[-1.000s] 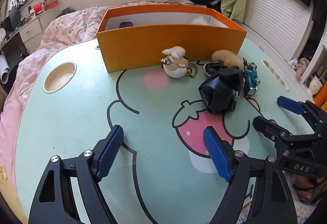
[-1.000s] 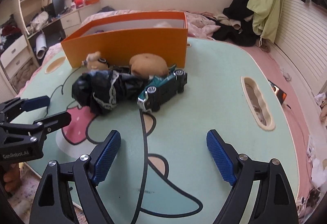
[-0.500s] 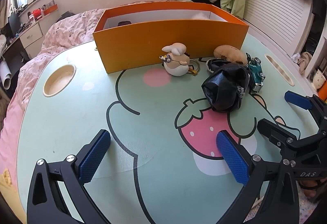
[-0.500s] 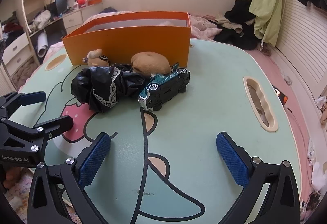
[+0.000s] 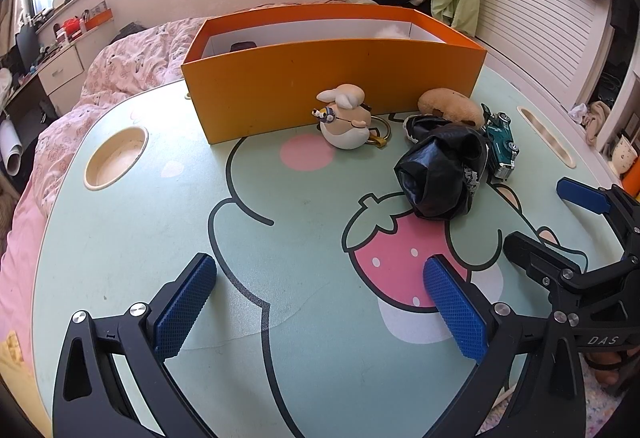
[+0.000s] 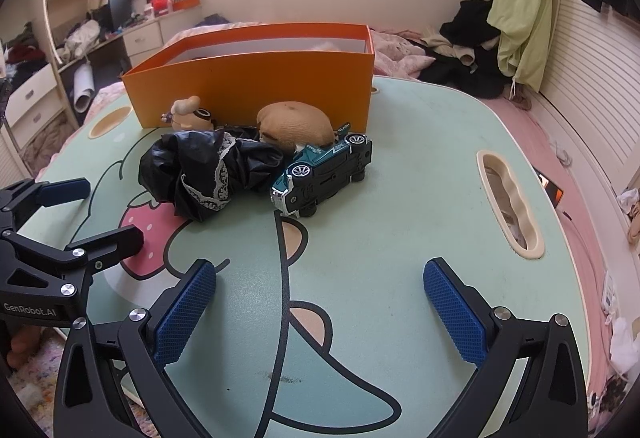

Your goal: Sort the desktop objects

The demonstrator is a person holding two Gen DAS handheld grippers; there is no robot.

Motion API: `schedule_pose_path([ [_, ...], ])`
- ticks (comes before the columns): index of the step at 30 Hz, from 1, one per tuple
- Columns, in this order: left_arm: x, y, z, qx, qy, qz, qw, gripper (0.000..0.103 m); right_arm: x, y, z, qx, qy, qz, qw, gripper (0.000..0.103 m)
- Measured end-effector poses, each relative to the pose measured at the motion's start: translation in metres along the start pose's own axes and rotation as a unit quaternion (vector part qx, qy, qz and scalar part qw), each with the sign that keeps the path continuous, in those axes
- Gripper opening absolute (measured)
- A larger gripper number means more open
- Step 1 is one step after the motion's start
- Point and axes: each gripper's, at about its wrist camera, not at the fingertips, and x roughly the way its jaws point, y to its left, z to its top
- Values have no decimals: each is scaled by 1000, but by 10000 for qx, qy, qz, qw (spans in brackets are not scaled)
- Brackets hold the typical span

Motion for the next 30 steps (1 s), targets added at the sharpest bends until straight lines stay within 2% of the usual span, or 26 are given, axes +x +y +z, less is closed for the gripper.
schedule_pose_path([
  [30, 0, 2, 0, 35, -7, -30, 10000, 103, 0, -7, 4, 284, -87, -281, 9992, 103],
])
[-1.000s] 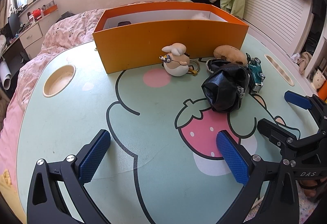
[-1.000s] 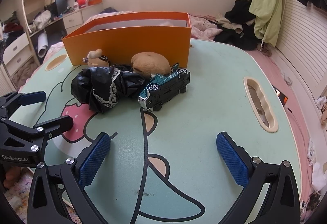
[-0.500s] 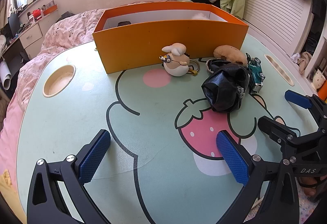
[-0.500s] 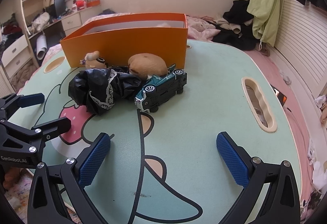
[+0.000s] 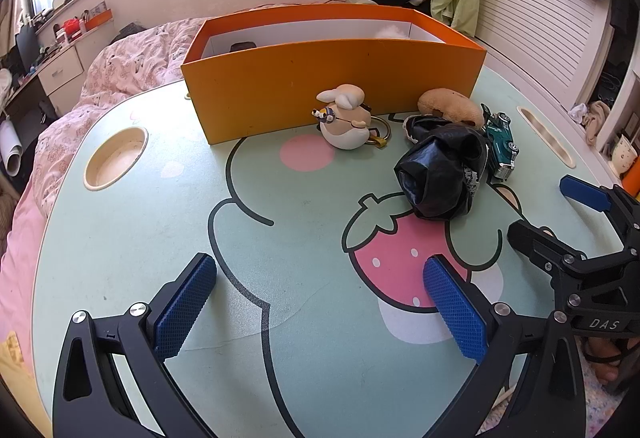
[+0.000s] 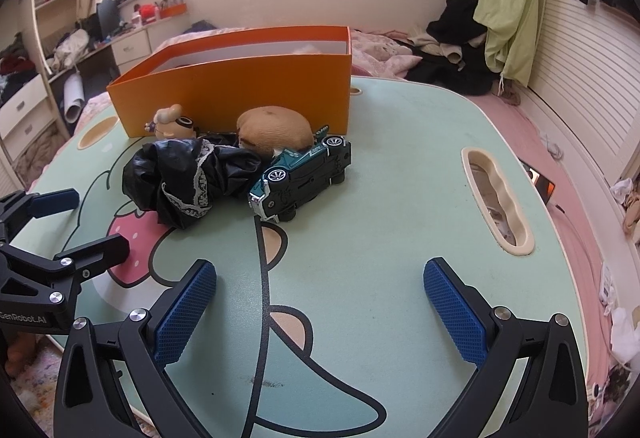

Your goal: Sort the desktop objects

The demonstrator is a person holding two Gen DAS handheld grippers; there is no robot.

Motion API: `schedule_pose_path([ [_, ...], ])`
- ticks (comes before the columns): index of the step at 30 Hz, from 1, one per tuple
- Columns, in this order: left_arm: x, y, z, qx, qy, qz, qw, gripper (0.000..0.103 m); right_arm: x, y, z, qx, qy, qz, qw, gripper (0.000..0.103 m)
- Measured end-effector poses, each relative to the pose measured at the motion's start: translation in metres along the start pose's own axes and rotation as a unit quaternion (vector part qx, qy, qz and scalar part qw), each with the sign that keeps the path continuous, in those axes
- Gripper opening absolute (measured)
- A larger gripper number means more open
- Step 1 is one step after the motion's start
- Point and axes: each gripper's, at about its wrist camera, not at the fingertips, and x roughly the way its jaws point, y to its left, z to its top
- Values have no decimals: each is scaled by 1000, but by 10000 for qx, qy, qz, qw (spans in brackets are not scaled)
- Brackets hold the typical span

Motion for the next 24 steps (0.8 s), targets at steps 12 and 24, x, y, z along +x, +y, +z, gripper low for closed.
schedule_pose_path([
  [12, 0, 0, 1, 18, -10, -13, 10000, 103, 0, 0, 0, 51, -11, -69, 10000, 103],
  [24, 0, 0, 1, 27, -12, -20, 10000, 103, 0, 0, 0, 98, -18, -129, 9999, 103],
])
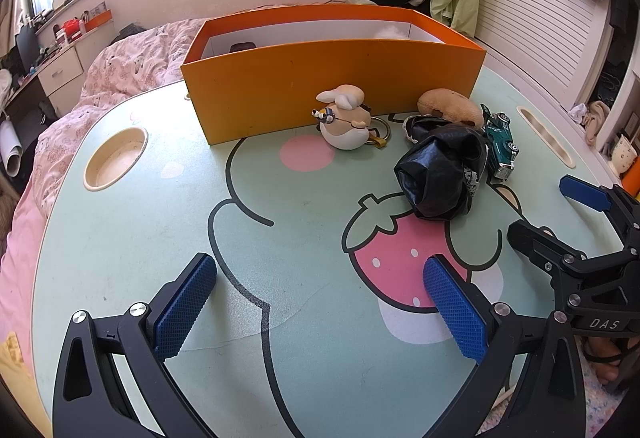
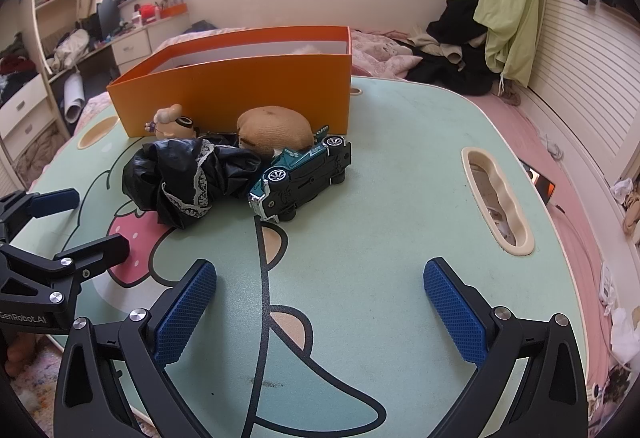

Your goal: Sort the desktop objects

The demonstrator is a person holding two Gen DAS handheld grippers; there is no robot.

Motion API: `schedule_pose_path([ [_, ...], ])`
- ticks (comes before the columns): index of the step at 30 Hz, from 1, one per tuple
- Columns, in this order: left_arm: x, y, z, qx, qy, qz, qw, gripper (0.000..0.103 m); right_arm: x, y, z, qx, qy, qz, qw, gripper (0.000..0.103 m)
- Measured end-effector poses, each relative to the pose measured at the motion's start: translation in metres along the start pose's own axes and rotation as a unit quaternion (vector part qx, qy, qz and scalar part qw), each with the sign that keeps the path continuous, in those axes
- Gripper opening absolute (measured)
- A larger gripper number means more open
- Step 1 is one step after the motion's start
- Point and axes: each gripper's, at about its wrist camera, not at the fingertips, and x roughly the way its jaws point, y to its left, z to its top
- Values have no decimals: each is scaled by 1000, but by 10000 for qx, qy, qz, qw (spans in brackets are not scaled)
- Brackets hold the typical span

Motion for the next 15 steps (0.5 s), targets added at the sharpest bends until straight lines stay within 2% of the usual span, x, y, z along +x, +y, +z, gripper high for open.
schedule_pose_path([
  [15, 0, 0, 0, 30, -9, -21, 10000, 103, 0, 0, 0, 47, -7, -61, 10000, 103],
])
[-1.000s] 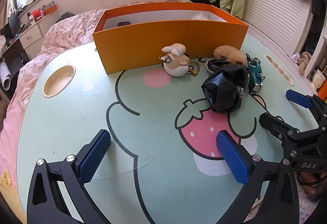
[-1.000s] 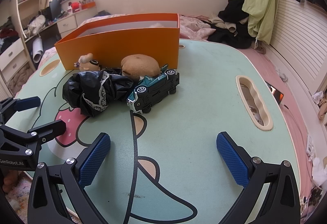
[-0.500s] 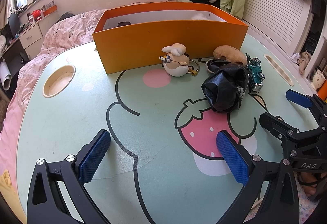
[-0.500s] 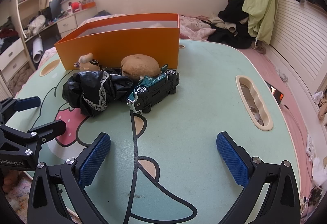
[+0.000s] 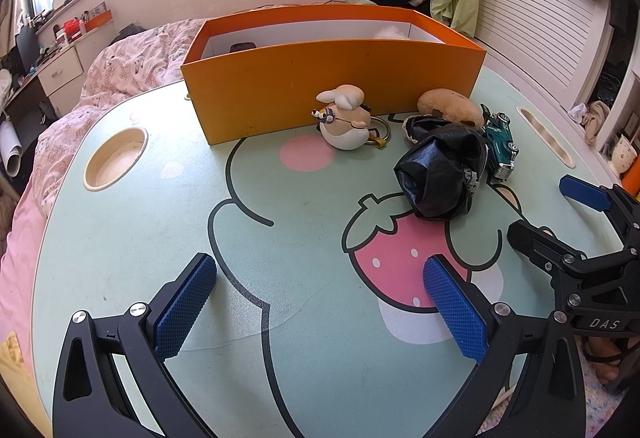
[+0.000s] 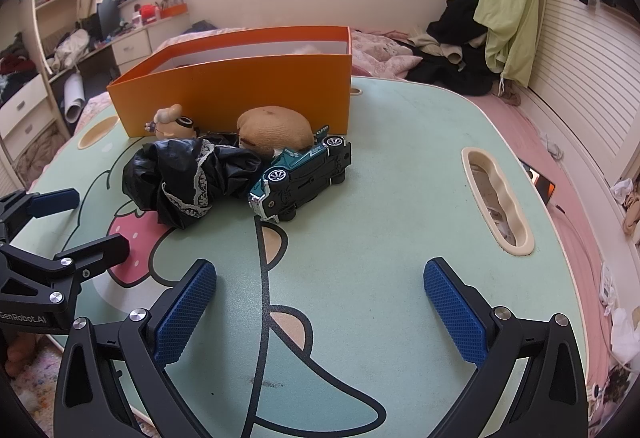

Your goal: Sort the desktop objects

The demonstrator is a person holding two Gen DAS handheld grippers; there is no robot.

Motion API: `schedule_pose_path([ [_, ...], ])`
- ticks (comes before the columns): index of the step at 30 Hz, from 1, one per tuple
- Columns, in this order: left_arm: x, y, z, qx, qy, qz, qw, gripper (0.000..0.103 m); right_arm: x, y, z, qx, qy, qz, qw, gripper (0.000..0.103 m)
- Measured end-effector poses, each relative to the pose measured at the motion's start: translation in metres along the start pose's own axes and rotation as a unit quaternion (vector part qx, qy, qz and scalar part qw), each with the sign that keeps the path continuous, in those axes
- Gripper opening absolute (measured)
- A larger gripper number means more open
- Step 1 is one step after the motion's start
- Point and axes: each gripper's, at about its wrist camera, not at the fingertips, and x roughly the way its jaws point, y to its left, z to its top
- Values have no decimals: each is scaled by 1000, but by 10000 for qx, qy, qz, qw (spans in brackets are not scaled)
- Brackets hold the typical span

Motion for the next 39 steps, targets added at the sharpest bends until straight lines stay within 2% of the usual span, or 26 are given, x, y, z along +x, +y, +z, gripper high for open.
schedule_pose_path([
  [39, 0, 1, -1, 21, -9, -16, 10000, 103, 0, 0, 0, 164, -32, -220, 9996, 103],
])
